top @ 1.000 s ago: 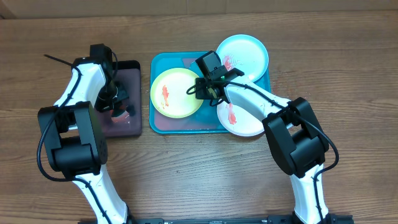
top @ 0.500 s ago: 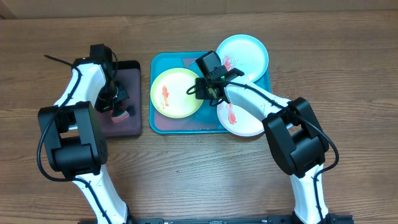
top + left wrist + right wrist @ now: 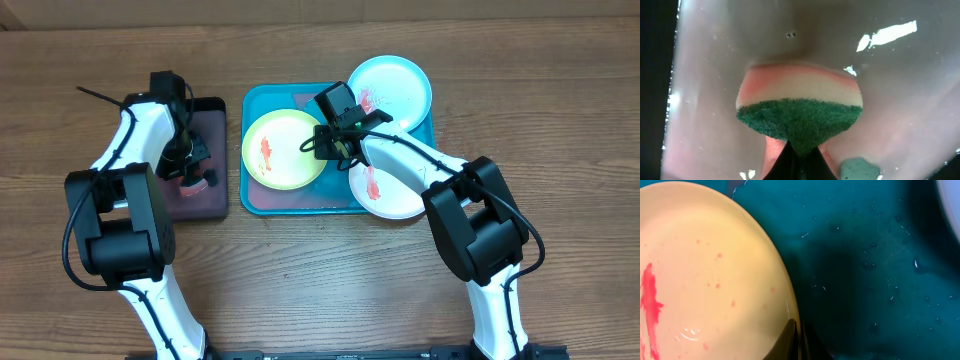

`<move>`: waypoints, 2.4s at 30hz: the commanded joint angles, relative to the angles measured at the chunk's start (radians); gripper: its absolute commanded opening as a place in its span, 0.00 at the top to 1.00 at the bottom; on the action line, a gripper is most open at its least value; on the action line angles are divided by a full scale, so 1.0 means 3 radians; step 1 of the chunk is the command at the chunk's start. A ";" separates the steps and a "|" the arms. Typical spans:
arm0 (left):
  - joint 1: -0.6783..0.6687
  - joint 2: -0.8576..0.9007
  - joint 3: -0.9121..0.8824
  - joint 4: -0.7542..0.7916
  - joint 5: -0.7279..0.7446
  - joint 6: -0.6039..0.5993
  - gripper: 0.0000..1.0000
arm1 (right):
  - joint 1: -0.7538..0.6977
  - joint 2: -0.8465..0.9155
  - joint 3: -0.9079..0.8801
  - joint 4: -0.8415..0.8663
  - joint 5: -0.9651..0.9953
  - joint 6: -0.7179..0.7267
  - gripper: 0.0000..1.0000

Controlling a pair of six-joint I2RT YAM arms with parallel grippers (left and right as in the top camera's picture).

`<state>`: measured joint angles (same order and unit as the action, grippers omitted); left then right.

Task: Clean dirty plates on tray and stack at the side
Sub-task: 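Lift the sponge with the left gripper while right grips plate rim, then scrub the yellow plate surface with the sponge in the left gripper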

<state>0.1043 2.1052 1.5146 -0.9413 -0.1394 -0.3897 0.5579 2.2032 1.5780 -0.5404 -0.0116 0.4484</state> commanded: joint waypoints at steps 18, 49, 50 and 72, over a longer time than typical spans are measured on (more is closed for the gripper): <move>-0.0043 0.0001 -0.1214 0.0966 0.0088 -0.0292 0.96 | 0.0010 0.0094 0.0018 -0.0038 0.0034 -0.0032 0.96; -0.0043 -0.0103 -0.1047 0.0655 0.0334 -0.0305 0.96 | 0.0009 0.0094 0.0018 -0.0046 -0.0005 -0.0031 0.96; -0.0043 -0.0139 -0.0898 0.0554 0.0334 -0.0244 0.96 | 0.0009 0.0094 0.0018 -0.0046 -0.0019 -0.0032 0.96; -0.0048 -0.0280 0.0996 -0.0763 0.0580 0.0841 0.96 | -0.0230 0.0093 0.0025 -0.0048 -0.0805 -0.0196 0.96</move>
<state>0.0978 2.0274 1.7931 -1.1679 -0.0887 -0.2573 0.4999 2.2051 1.5784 -0.5545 -0.1848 0.4286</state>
